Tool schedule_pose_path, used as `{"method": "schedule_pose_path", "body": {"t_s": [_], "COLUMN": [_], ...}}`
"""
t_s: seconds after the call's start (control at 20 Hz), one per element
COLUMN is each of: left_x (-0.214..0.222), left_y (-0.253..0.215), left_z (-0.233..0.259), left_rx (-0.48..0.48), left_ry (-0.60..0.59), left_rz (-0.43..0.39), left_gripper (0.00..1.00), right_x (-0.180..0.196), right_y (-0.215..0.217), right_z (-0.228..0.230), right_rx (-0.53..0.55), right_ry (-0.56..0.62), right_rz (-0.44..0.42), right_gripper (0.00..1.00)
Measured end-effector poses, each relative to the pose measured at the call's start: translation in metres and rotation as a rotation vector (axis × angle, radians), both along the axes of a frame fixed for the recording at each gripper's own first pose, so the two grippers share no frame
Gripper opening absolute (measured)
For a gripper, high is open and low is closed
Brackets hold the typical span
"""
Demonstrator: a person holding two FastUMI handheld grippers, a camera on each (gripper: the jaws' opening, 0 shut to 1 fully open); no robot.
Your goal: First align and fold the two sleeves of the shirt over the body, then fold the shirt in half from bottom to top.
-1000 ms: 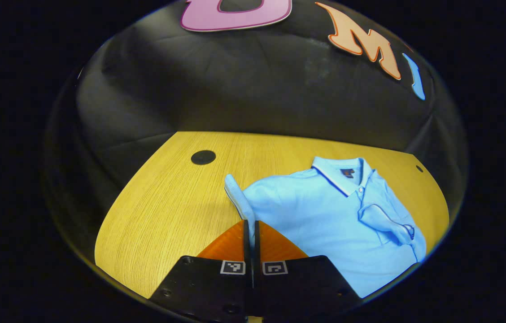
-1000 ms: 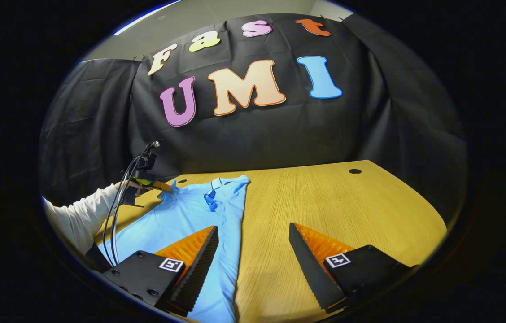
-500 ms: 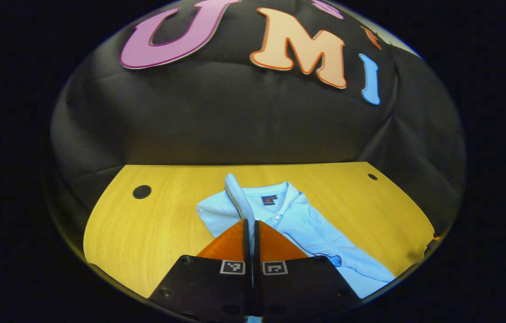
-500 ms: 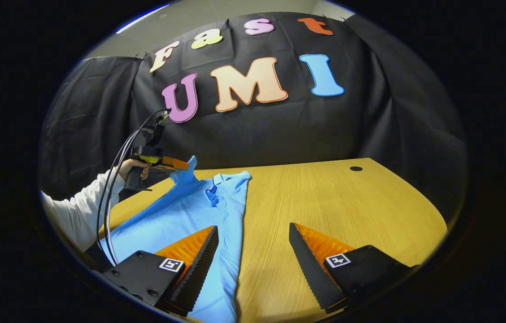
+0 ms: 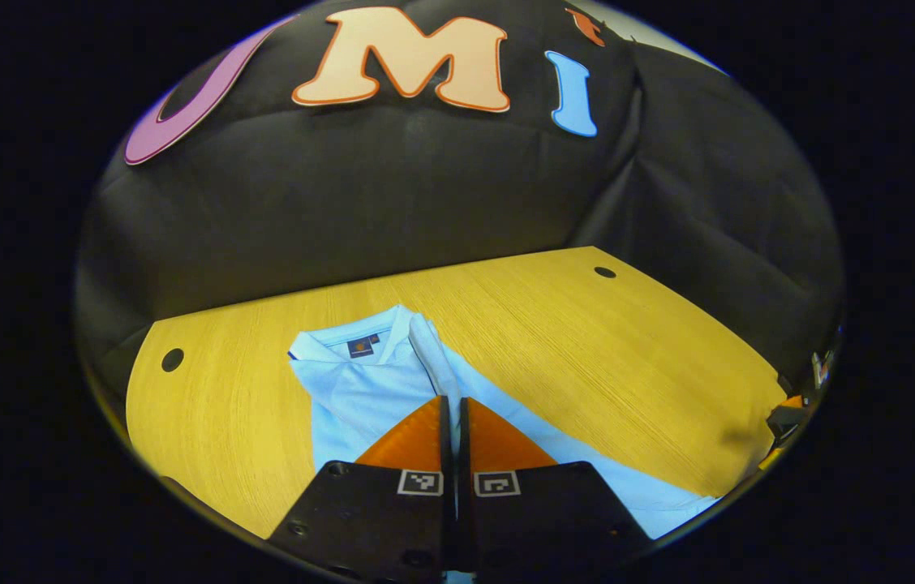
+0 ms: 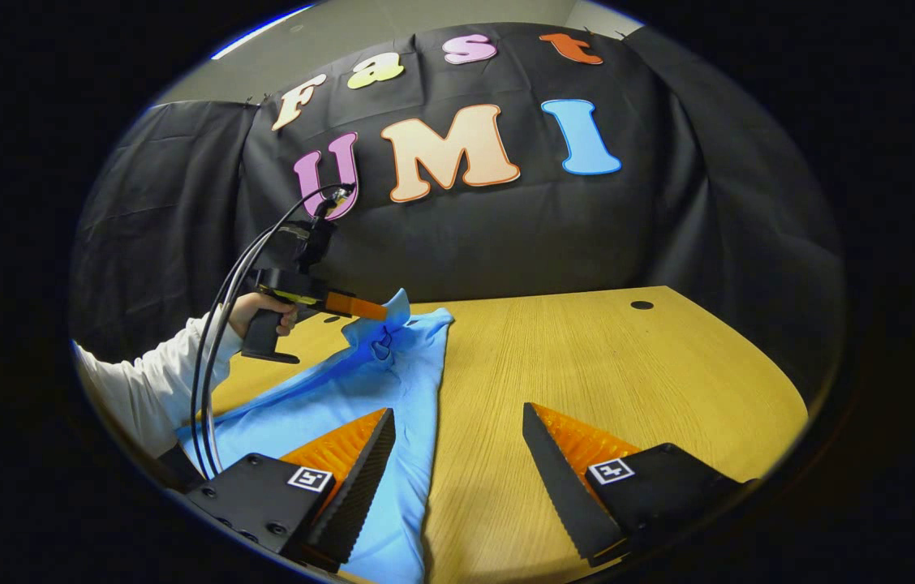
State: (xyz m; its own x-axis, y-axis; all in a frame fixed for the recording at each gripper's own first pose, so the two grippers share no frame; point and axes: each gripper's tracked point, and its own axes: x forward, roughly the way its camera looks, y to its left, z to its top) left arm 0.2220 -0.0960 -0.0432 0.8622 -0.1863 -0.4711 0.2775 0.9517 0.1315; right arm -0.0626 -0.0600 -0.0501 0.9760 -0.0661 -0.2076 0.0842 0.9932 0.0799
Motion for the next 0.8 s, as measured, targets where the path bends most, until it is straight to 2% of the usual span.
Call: {"method": "schedule_pose_path", "body": {"t_s": [0.35,0.4,0.45,0.5,0.6,0.75,0.8], "left_x": [0.005,0.003,0.003,0.002,-0.002,-0.017,-0.026], "left_y": [-0.022,-0.026,-0.030,-0.033,-0.038,-0.032,-0.029], "left_z": [-0.028,-0.029,-0.028,-0.027,-0.022,-0.008,-0.003], "left_rx": [0.027,0.020,0.013,0.007,0.016,0.032,0.024], "left_ry": [0.046,0.044,0.043,0.041,0.030,-0.008,-0.021], "left_rz": [0.008,0.002,-0.002,-0.008,-0.012,0.009,0.019], "left_gripper": [0.01,0.02,0.09,0.11,0.24,0.70,0.81], "right_x": [-0.006,-0.007,-0.009,-0.011,-0.013,-0.018,-0.020], "right_y": [-0.002,-0.002,-0.002,-0.003,-0.001,0.006,0.007], "right_z": [-0.006,-0.007,-0.007,-0.006,-0.008,-0.011,-0.011], "right_rx": [0.018,0.015,0.010,0.007,0.014,0.010,0.003], "right_ry": [0.010,0.012,0.012,0.013,0.014,0.020,0.022], "right_rz": [-0.001,-0.001,-0.003,-0.006,-0.002,0.007,0.010], "right_gripper": [0.99,0.98,0.98,0.98,0.98,0.98,0.98]}}
